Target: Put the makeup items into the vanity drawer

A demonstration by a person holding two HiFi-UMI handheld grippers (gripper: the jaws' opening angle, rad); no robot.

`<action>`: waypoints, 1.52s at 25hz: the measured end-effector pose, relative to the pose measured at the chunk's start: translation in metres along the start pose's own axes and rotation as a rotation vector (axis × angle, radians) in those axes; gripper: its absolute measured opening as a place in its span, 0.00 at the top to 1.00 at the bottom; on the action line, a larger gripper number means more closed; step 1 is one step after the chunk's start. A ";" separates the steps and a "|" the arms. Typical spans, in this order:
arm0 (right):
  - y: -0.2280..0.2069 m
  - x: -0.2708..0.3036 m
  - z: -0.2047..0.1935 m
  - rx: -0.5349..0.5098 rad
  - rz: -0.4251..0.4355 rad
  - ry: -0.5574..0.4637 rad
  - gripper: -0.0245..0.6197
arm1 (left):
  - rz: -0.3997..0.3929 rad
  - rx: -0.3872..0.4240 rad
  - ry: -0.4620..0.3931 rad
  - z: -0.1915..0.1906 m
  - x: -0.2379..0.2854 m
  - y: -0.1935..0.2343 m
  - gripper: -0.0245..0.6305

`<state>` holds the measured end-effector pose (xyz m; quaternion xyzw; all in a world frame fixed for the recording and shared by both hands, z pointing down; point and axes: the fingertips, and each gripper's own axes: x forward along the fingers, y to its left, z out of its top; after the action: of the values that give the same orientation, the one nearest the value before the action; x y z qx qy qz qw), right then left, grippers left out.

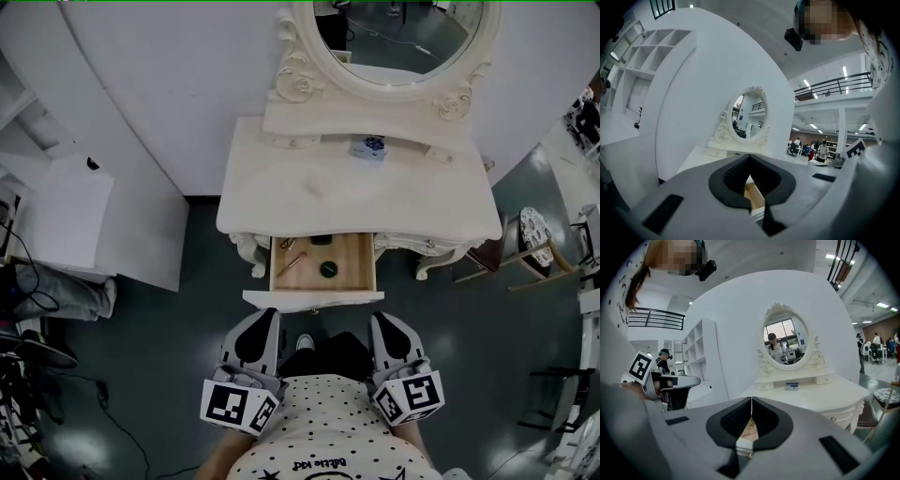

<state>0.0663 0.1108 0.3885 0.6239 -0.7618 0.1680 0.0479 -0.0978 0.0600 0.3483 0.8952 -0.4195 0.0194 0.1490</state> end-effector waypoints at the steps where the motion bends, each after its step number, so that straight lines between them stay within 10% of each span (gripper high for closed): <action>1: 0.000 0.003 0.000 0.001 0.005 0.005 0.95 | 0.002 -0.001 0.001 0.000 0.002 0.001 0.95; 23: -0.045 0.089 0.027 -0.047 0.217 0.086 0.95 | 0.157 -0.023 -0.046 0.017 0.076 0.005 0.95; 38: -0.080 0.088 0.026 -0.029 0.195 0.071 0.95 | 0.143 -0.005 -0.020 0.007 0.103 -0.011 0.95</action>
<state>0.1284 0.0074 0.4042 0.5398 -0.8190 0.1825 0.0673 -0.0234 -0.0125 0.3555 0.8627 -0.4840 0.0203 0.1451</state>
